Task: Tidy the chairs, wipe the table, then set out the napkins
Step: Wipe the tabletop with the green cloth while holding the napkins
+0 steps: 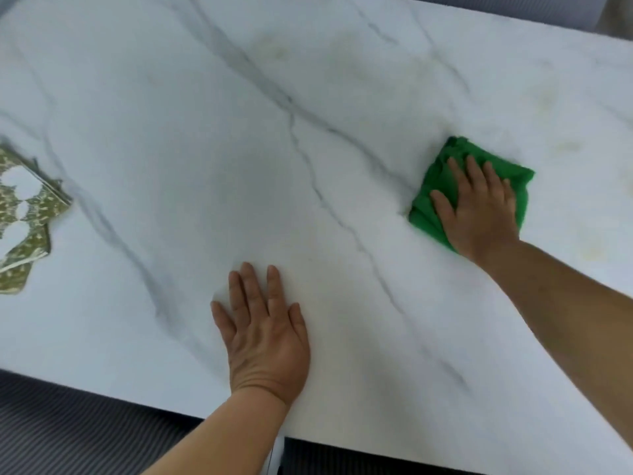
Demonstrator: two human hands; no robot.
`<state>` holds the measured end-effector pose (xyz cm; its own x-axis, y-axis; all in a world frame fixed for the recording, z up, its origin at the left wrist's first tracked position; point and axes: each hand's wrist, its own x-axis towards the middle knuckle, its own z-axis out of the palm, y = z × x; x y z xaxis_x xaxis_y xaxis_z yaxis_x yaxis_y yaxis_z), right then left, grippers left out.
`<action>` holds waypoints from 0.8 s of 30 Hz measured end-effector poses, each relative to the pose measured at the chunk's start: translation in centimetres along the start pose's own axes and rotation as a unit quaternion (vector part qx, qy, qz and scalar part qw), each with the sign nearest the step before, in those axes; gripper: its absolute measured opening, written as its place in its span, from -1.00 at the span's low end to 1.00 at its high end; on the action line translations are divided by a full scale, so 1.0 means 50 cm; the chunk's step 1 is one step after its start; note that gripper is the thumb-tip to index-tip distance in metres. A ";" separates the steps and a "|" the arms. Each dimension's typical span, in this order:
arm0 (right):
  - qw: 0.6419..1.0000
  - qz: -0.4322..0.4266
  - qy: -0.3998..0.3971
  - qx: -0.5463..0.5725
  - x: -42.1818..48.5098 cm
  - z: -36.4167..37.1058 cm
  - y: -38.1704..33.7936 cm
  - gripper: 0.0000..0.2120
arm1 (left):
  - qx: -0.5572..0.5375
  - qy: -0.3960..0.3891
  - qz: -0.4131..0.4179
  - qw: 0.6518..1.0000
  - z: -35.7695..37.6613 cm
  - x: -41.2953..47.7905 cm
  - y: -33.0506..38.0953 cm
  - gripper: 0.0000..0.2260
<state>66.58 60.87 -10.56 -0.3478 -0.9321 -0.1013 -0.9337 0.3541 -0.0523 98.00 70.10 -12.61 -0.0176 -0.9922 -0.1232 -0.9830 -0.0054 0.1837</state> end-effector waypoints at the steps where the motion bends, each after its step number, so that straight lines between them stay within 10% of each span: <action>1: 0.999 0.032 0.001 0.009 0.032 -0.002 -0.029 -0.35 | 0.000 -0.005 -0.001 1.000 -0.004 0.000 0.001 -0.43; 6: 0.989 -0.148 0.008 0.017 -0.069 0.035 -0.223 -0.36 | 0.000 -0.033 -0.019 0.999 -0.023 -0.004 0.009 -0.40; 10: 0.945 -0.325 -0.041 0.020 -0.357 0.035 -0.094 -0.42 | 0.005 -0.038 -0.022 0.999 -0.030 -0.004 0.014 -0.46; 18: 1.000 -0.002 0.009 0.012 -0.174 0.008 0.196 -0.22 | 0.021 -0.005 -0.009 1.000 -0.021 -0.001 0.007 -0.48; 24: 0.956 -0.292 -0.025 0.012 -0.284 0.041 0.024 -0.32 | 0.169 0.006 -0.065 0.983 -0.040 -0.021 0.048 -0.48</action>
<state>70.59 74.68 -11.22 0.2374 -0.9667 -0.0960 -0.9651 -0.2234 -0.1369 96.04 70.86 -10.09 0.1124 -0.9874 -0.1114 -0.9814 -0.0928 -0.1679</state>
